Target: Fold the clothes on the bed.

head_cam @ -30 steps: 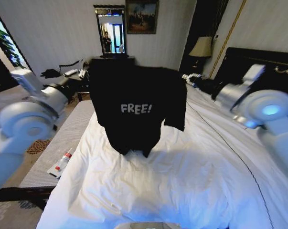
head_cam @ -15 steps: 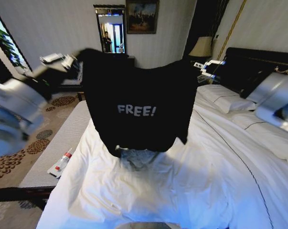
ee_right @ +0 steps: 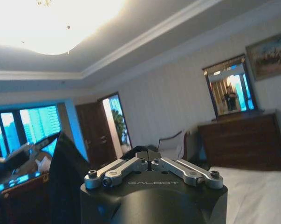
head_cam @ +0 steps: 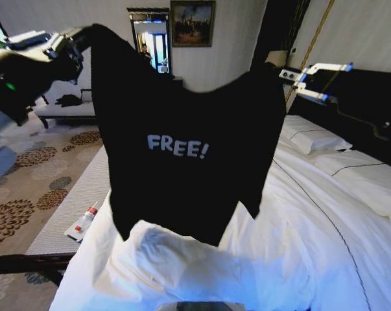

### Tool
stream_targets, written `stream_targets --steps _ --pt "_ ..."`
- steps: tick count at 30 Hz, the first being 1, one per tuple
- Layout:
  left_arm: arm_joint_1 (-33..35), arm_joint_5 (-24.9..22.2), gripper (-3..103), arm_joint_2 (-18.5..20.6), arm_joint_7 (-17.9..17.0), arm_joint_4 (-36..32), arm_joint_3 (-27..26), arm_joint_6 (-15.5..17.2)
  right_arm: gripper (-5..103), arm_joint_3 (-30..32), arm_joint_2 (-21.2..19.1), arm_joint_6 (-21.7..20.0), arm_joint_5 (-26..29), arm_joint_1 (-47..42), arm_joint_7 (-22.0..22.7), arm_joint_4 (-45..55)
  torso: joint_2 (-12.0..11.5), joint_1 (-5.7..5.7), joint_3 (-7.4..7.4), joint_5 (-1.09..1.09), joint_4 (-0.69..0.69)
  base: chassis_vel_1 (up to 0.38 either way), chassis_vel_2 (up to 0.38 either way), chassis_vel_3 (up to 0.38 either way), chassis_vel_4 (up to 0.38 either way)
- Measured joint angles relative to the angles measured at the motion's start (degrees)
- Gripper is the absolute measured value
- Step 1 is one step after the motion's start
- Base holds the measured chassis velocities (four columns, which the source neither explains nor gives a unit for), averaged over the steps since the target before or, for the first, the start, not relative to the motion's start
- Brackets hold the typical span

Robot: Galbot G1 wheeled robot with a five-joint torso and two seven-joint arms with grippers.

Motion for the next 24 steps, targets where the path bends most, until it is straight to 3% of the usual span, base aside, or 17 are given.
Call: stream_targets --steps 4,5,6,7,8,11,14,17,18,24 --pt "19.7 -0.4 0 -5.4 0.0 0.0 -19.1 3.3 0 2.6 0.5 -1.1 4.1 -1.7 3.3 0.3 0.0 -0.01 0.0 -0.01 0.02 0.0 0.0 0.0 0.0" --pt "19.7 -0.4 0 -5.4 0.0 0.0 -19.1 3.3 0 2.6 0.5 -1.1 4.1 -1.7 3.3 0.3 0.0 -0.01 0.0 -0.01 0.02 0.0 0.0 0.0 0.0" --pt "29.5 0.7 0 -7.7 1.5 0.0 -26.5 3.0 0 3.3 0.5 -1.3 5.0 -1.8 3.9 0.3 0.0 0.0 0.01 -0.04 0.04 0.0 0.0 0.0 0.0" --pt "34.4 1.2 0 -8.9 2.2 0.0 -29.7 2.6 0 3.9 0.4 -1.4 5.7 -1.8 4.2 0.3 0.0 0.01 0.01 -0.04 0.05 0.0 0.0 0.0 0.0" --pt "34.4 1.2 0 -8.9 2.2 0.0 -29.7 2.6 0 3.9 0.4 -1.4 5.7 -1.8 4.2 0.3 0.0 0.01 0.01 -0.04 0.05 0.0 0.0 0.0 0.0" --pt "44.6 0.2 0 -9.8 2.2 0.1 -33.5 1.8 0 6.1 -0.7 -1.4 8.6 -1.6 4.8 0.2 0.0 0.0 0.0 -0.01 0.03 0.0 0.0 0.0 0.0" --pt "45.1 -0.6 0 -8.9 1.4 0.1 -32.5 1.3 0 6.3 -1.0 -1.4 9.1 -1.6 4.9 0.2 0.0 0.0 0.0 0.01 0.01 0.0 0.0 0.0 0.0" --pt "39.1 -0.7 0 -7.1 -0.4 0.2 -25.8 0.8 0 4.3 0.3 -1.4 8.1 -2.2 5.7 0.1 0.0 0.01 0.01 -0.01 0.01 0.0 0.0 0.0 0.0" --pt "39.1 -0.7 0 -7.1 -0.4 0.2 -25.8 0.8 0 4.3 0.3 -1.4 8.1 -2.2 5.7 0.1 0.0 0.01 0.01 -0.01 0.01 0.0 0.0 0.0 0.0" --pt "29.0 3.2 0 -3.7 -1.3 0.2 -14.9 -1.8 0 -5.7 5.1 -1.6 1.5 -2.5 7.2 0.0 0.0 0.01 0.01 0.03 0.03 0.0 0.0 0.0 0.0"
